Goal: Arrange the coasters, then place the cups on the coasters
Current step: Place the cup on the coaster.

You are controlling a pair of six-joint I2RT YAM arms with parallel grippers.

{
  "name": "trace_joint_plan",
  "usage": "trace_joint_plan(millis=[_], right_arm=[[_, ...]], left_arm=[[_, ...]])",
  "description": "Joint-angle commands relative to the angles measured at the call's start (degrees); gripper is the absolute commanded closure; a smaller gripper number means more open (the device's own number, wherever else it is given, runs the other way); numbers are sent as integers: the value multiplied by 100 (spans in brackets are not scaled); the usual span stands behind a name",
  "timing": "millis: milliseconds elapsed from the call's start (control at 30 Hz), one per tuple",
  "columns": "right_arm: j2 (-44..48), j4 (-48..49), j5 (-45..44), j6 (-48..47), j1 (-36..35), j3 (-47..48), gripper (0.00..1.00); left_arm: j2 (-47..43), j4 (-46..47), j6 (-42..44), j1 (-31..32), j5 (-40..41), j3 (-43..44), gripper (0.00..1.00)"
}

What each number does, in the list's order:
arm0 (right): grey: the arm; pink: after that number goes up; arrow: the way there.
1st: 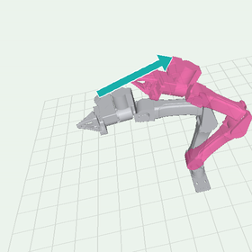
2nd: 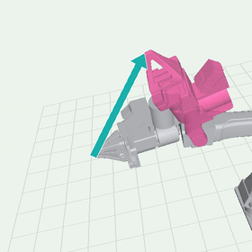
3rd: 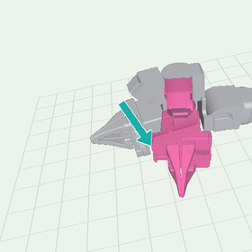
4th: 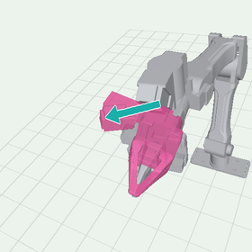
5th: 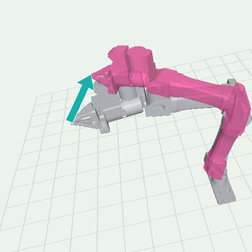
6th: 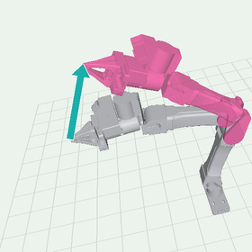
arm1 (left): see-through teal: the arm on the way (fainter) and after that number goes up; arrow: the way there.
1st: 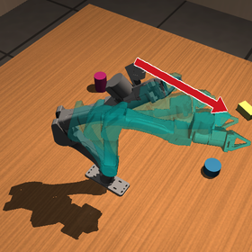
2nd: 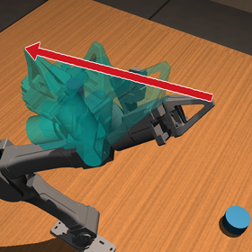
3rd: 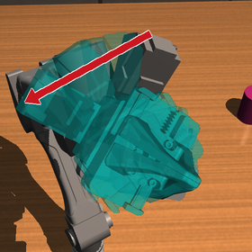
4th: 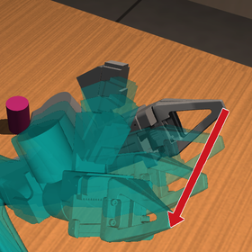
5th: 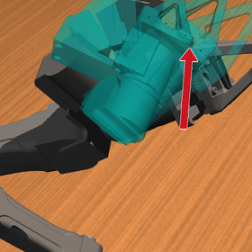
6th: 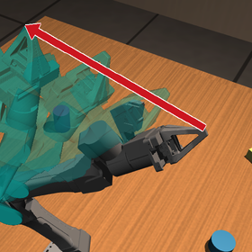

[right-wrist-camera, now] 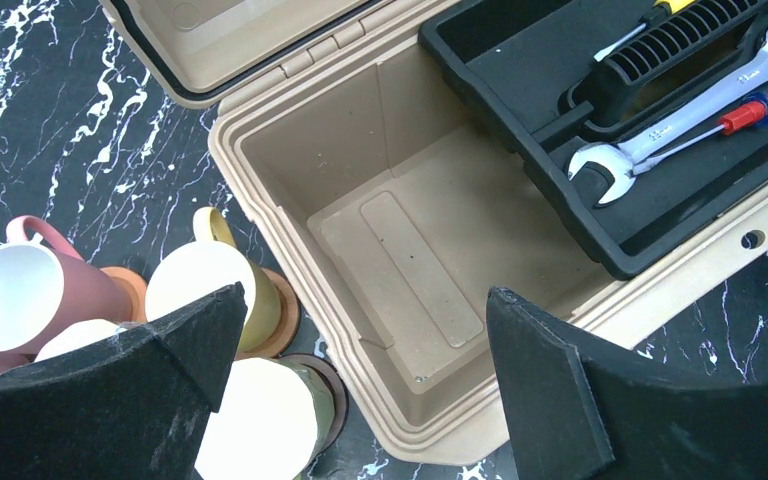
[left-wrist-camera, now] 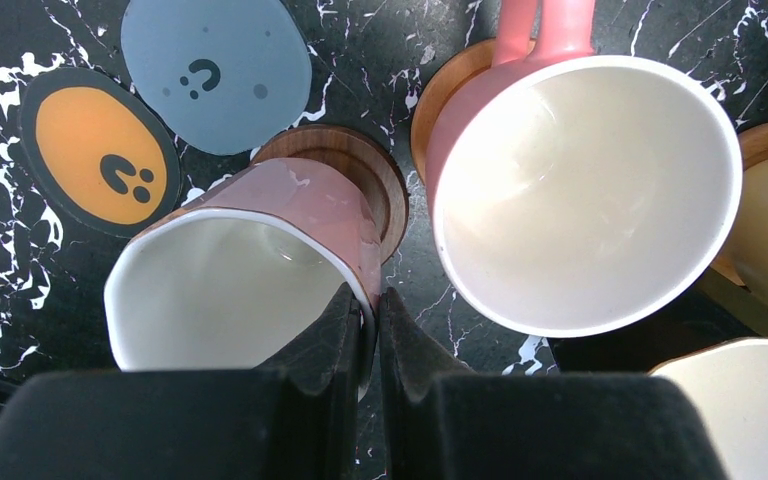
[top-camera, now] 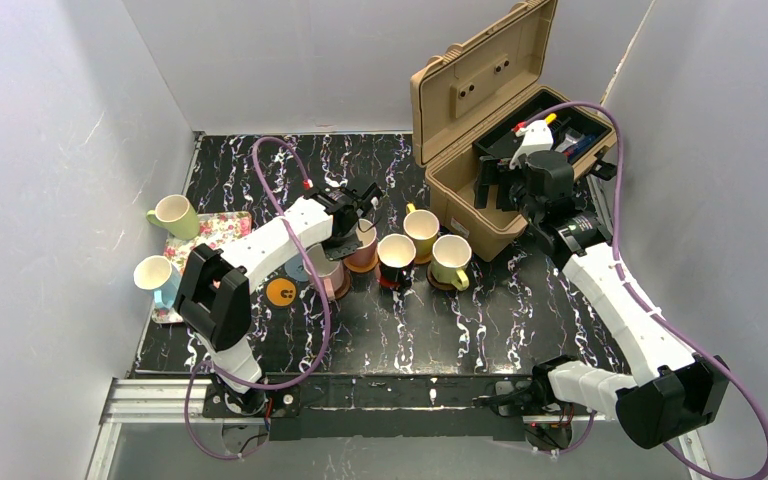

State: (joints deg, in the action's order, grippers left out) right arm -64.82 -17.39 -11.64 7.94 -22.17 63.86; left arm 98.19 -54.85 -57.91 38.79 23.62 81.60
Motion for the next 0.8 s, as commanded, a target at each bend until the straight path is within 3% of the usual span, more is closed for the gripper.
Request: trace_joint_plan(millis=[0,767], right_arm=[[118,257,21,-15,29,-13,1],[127,247,30,-12,55,-18,1]], left_arm=[[10,-61,-68,74,196,254,100],[75,-35,-67,142,110,326,99]])
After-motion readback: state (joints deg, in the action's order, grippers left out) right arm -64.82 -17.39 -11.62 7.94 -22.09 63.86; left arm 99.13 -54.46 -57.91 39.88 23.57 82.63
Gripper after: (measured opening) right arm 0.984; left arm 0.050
